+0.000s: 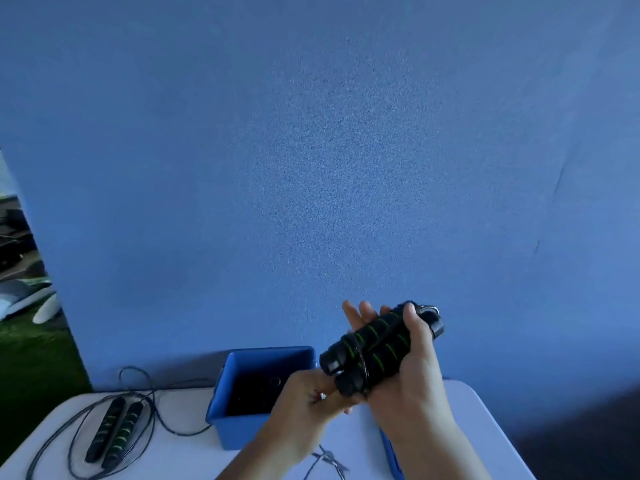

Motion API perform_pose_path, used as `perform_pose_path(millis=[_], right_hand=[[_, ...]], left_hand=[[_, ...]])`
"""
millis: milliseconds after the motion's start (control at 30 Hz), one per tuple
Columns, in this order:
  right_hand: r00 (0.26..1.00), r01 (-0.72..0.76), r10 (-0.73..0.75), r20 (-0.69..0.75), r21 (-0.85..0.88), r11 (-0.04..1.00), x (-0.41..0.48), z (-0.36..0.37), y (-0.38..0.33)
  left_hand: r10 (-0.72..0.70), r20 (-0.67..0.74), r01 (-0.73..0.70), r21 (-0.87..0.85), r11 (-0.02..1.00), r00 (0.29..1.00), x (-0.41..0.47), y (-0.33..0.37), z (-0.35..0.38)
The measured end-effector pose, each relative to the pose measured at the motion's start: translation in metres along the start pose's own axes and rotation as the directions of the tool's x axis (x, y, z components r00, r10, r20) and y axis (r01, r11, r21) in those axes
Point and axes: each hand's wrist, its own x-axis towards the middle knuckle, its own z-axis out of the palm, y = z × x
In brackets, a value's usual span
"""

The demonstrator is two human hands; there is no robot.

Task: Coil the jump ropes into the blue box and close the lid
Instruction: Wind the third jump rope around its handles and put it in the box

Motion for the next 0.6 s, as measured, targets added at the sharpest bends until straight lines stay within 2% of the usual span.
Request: perform_pose_path(millis=[67, 133, 233, 333, 500, 600], right_hand=[[0.999, -0.039, 0.041, 0.025, -0.074, 0.996, -0.006, 0.002, -0.002], [0.995, -0.076, 0.083, 0.050, -0.119, 0.990, -0.007, 0.001, -0.004], [0.987, -0.129, 0.143, 0.077, -0.165, 0.978, -0.008, -0.003, -0.002], [0.986, -0.121, 0.148, 0.082, -0.271, 0.955, -0.007, -0.010, -0.002], [0.990, -0.081, 0.129, 0.054, -0.528, 0.845, -0.007, -0.024, -0.004], [0.994, -0.058, 0.101, 0.036, -0.615, 0.786, -0.007, -0.032, -0.004]], left_hand=[[-0.009, 0.087, 0.006, 0.036, 0.999, 0.996, 0.007, 0.000, -0.010], [-0.023, 0.128, 0.002, 0.165, 0.986, 0.991, 0.015, 0.000, -0.021], [-0.064, 0.187, -0.025, 0.438, 0.899, 0.980, 0.028, 0.009, -0.037], [-0.064, 0.250, -0.093, 0.567, 0.818, 0.966, 0.036, 0.020, -0.051], [-0.135, 0.293, -0.111, 0.688, 0.717, 0.947, 0.041, 0.037, -0.062], [-0.141, 0.273, -0.103, 0.716, 0.690, 0.952, 0.039, 0.048, -0.065]])
